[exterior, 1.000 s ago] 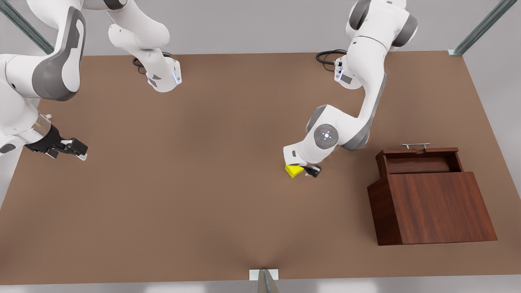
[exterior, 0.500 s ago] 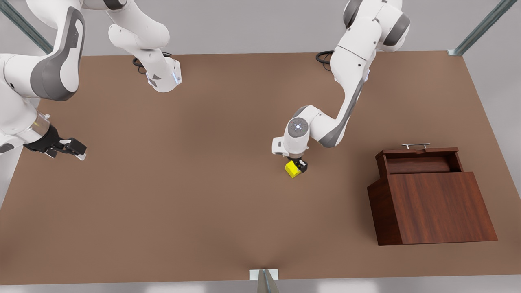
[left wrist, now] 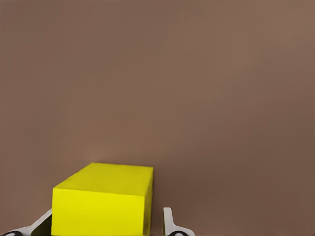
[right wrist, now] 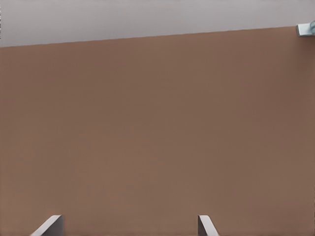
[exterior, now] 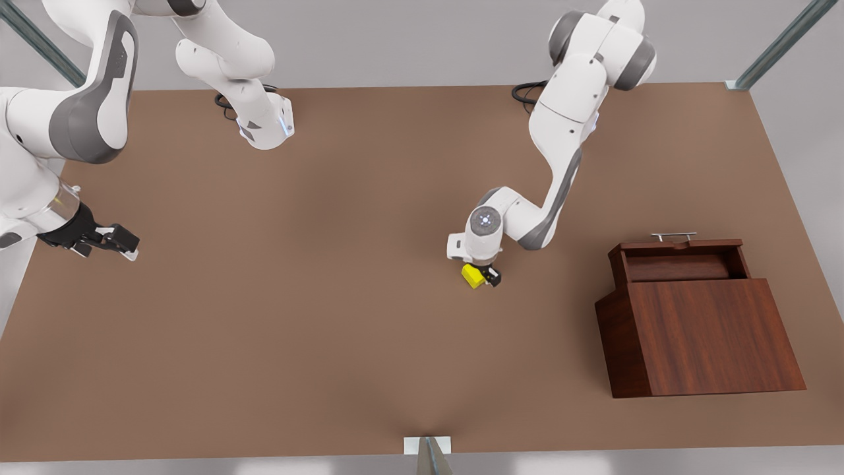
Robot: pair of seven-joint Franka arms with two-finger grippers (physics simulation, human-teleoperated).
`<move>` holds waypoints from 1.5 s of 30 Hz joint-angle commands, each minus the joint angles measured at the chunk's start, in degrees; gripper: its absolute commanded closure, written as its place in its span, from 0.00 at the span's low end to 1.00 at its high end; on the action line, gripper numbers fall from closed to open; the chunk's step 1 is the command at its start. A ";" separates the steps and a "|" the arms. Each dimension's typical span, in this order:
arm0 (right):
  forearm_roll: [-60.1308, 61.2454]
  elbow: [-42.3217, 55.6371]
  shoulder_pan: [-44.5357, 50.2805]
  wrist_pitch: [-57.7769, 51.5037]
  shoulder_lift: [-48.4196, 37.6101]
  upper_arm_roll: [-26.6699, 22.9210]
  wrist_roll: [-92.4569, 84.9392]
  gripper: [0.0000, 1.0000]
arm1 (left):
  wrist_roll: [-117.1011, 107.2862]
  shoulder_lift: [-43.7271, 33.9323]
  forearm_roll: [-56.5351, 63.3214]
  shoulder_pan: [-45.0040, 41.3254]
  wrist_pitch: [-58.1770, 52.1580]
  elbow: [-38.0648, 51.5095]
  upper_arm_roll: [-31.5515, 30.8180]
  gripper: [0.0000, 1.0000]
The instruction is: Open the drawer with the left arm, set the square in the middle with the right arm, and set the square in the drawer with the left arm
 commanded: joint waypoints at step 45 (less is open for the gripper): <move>0.09 0.70 -0.17 0.18 1.14 0.00 -0.09 0.00 | 69.69 -24.14 -10.55 0.65 -29.66 1.49 35.68 0.31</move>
